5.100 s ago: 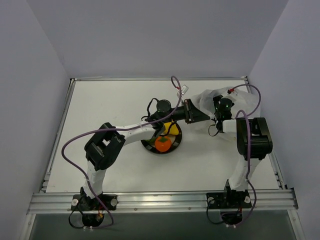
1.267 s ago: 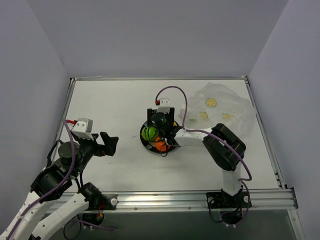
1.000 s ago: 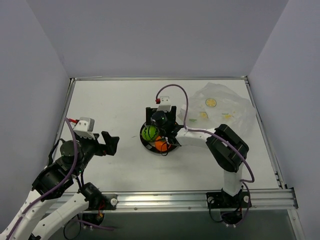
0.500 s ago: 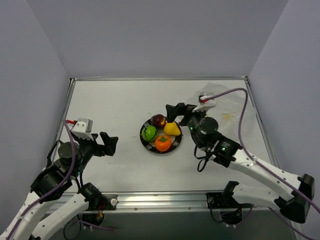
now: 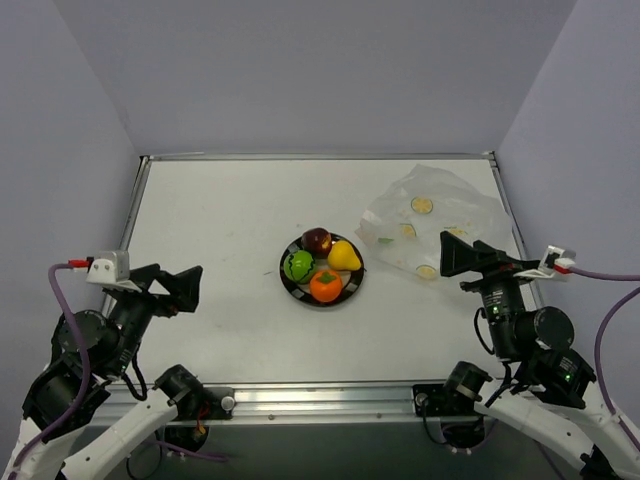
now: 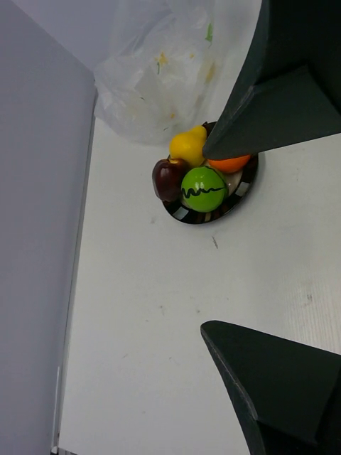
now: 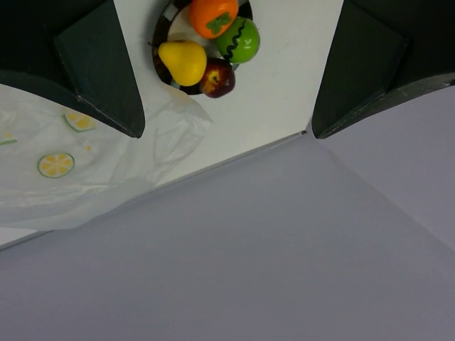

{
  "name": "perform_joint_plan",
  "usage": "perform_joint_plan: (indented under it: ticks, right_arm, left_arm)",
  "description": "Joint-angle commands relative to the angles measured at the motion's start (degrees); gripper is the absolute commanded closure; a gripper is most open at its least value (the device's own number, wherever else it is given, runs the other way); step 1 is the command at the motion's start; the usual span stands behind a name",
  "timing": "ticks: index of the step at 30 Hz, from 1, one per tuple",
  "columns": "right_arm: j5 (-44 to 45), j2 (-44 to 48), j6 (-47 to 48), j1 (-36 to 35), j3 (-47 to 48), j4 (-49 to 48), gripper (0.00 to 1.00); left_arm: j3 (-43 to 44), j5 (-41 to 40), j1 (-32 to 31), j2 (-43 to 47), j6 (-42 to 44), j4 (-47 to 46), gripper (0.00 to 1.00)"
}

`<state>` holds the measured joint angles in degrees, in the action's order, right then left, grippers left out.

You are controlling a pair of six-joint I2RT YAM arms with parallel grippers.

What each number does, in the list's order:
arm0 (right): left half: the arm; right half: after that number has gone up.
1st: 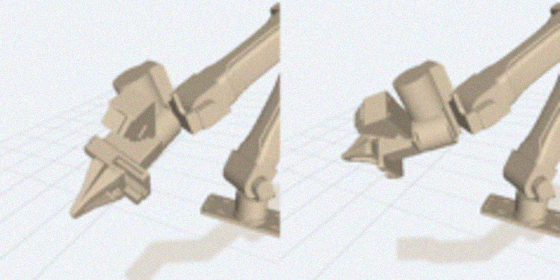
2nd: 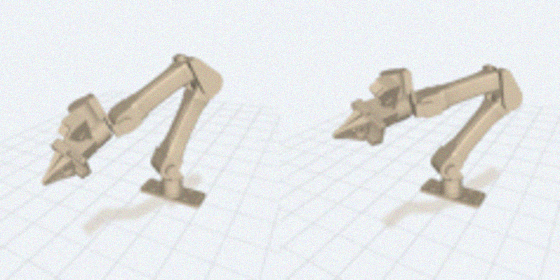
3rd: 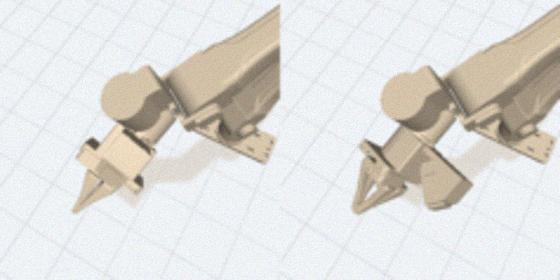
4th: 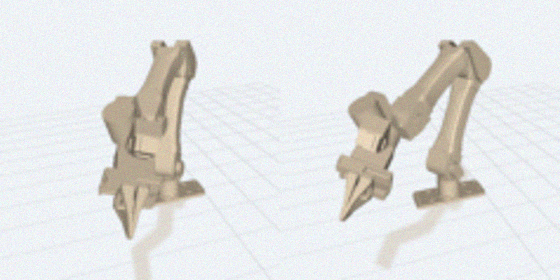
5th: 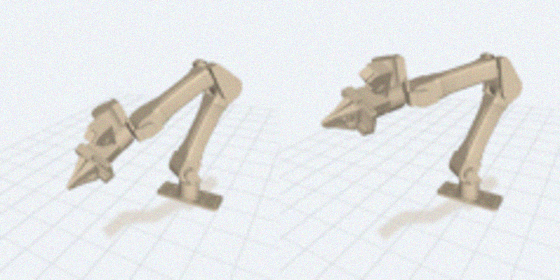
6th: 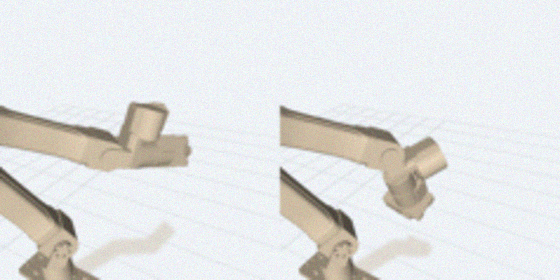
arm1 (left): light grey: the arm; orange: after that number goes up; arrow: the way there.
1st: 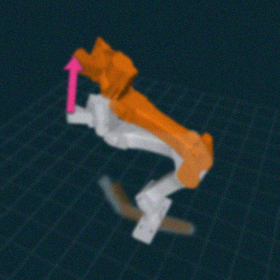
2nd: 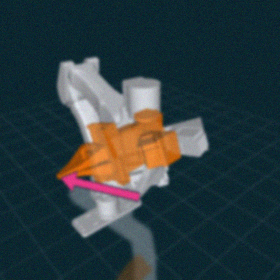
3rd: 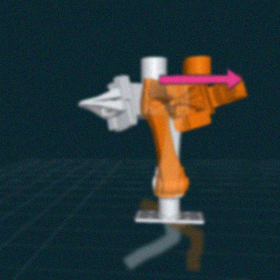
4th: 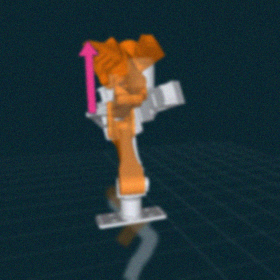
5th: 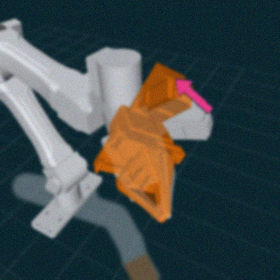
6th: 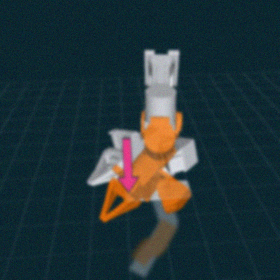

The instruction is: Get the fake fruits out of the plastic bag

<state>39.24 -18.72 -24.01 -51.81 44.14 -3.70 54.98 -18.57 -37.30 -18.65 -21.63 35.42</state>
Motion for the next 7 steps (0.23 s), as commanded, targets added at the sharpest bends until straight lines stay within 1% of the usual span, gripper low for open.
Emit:
perform_joint_plan:
  ticks: [1,7]
  right_arm:
    - [4.26,-2.63,-1.56,-0.22,-1.51,3.53,0.0]
    - [4.79,-4.04,-0.52,-0.22,1.73,3.44,0.0]
  left_arm:
    - [1.97,-2.09,0.65,0.37,1.33,2.37,0.06]
    - [2.76,-2.09,0.65,-0.15,1.41,1.67,0.06]
